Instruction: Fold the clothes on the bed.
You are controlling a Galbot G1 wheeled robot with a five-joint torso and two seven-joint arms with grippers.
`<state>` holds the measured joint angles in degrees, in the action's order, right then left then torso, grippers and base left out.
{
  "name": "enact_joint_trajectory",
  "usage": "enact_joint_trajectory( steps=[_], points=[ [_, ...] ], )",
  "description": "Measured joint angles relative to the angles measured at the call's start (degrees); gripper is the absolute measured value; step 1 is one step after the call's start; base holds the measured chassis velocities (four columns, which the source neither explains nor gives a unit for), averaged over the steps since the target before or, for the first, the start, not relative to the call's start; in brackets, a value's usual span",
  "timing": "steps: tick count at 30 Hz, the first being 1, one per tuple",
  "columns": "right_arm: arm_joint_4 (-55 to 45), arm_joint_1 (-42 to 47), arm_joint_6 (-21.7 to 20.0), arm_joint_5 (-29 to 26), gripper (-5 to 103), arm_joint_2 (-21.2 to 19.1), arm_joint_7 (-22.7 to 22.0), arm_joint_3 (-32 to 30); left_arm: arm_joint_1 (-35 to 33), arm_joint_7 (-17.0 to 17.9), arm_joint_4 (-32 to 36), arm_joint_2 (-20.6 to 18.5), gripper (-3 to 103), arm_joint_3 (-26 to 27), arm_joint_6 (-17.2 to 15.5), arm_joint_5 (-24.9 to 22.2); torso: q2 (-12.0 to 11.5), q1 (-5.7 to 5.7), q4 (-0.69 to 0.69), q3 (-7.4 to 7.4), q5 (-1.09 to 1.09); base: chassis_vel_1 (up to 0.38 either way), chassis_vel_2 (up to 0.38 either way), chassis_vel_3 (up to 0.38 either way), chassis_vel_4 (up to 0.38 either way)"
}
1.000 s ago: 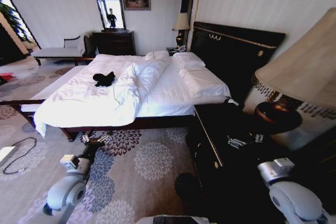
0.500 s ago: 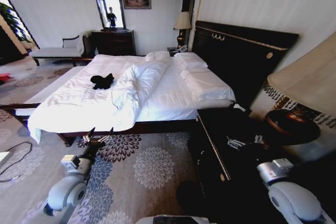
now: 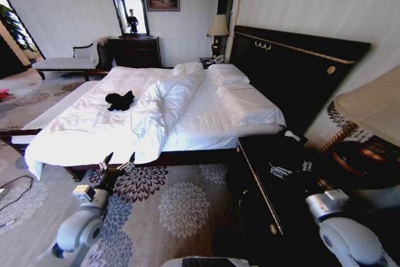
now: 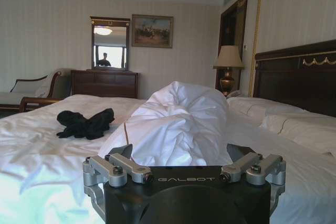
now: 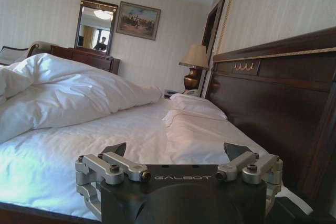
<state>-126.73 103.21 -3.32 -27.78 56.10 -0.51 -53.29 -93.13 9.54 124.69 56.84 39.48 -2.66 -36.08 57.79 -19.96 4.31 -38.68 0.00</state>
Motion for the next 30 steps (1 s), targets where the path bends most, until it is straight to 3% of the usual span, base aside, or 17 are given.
enact_joint_trajectory(
  steps=[30],
  points=[
    [-0.65, 0.72, -0.05, 0.34, 100, 0.93, 0.05, -0.22, -1.17, 0.24, 1.19, 0.58, 100, 0.11, -0.17, 0.33, 0.00, 0.00, 0.00, 0.00, -0.01, -0.163, 0.159, 0.161, -0.169]
  ],
)
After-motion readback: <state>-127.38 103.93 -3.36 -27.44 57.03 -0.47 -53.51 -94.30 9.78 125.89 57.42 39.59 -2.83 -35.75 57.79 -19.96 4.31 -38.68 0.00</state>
